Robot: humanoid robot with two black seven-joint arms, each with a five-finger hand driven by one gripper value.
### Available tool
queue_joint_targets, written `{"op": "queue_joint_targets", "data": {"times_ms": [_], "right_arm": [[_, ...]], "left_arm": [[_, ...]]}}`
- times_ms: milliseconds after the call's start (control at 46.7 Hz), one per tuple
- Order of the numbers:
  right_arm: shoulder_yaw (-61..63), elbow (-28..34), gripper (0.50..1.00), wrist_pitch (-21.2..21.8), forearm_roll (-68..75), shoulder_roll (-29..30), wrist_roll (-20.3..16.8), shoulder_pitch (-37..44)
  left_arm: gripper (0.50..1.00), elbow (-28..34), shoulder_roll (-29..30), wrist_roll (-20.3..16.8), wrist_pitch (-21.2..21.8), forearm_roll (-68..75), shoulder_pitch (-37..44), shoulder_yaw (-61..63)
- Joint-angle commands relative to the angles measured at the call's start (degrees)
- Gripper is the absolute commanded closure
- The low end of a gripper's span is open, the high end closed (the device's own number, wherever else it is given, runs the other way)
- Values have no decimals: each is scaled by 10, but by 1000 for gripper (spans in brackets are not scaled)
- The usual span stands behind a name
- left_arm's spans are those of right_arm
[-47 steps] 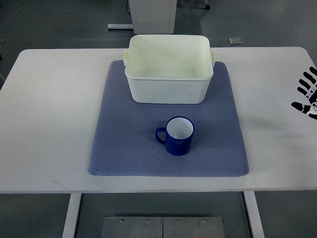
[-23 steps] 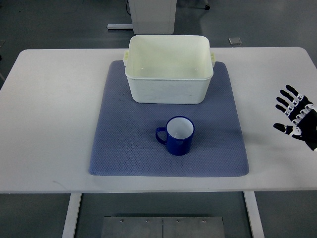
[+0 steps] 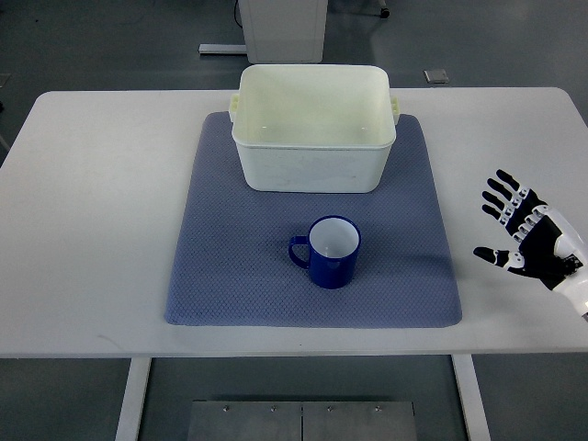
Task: Place cup in box with right hand
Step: 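Move the open right hand toward the blue mug's side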
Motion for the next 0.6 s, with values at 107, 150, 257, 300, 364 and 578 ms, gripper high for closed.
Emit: {"op": "queue_joint_targets", "data": {"times_ms": [107,150,257,300,364,578], "right_arm": [[-4,11,500,-24,-30,20,0,-1],[-4,11,500,-24,-37,28,0,-1],[-4,11,500,-32,-51,46,0,0],[-5,11,500,-34,-56,53,0,1],[-6,11,500,-35,-67,61,-7,3],[-9,11,500,-46,-98,74,-20,9]], "left_arm": [[500,0,0,0,0,0,0,0],[500,0,0,0,0,0,0,0],[500,0,0,0,0,0,0,0],[500,0,0,0,0,0,0,0],[500,0,0,0,0,0,0,0],[500,0,0,0,0,0,0,0]]}}
